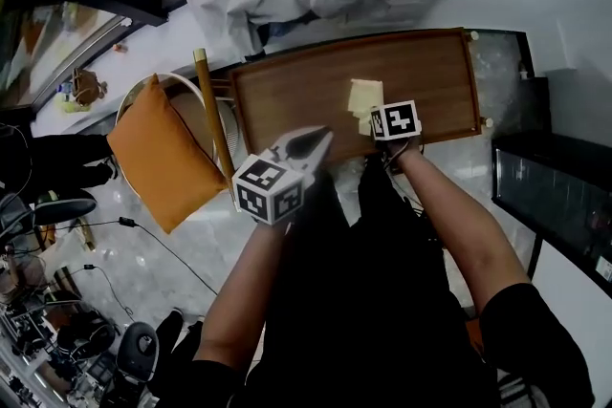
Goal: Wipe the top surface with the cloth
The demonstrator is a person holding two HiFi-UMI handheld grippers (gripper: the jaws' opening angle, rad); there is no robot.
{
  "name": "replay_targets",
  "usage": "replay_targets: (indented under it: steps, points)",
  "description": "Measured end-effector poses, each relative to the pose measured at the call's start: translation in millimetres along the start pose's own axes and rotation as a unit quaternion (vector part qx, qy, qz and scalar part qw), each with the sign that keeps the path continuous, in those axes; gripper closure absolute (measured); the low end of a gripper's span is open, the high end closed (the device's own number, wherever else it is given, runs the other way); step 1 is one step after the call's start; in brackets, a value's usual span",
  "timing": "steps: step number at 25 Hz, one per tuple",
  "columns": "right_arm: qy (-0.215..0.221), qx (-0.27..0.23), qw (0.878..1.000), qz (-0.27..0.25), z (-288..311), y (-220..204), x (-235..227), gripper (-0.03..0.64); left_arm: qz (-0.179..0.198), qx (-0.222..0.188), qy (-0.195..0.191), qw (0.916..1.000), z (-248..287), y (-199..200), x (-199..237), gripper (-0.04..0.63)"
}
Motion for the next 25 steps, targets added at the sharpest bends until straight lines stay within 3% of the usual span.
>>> replay_targets:
  steps: [16,25]
  points:
    - [-0.050,-0.027,0.998,0.039,-49.7,9.0,-130.8,0.584,0.002,0.017,-0.030,0.9994,84.9,2.5,-43.9,0.583]
    - [-0.121,-0.038,0.991,0.037,-75.0,15.5,-190.8,0.584,0.009,0.021,-0.046,0.9987,111.7,6.8,-64.0,0.583]
Point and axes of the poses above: the fingertips, and each gripper's own axes: z forward along the fingers, x to its left, y out of its top, the point moved 4 cm from there along -z, backward along the fingers, and after that the axes turned 7 degrees about z, right-handed, at the moved point
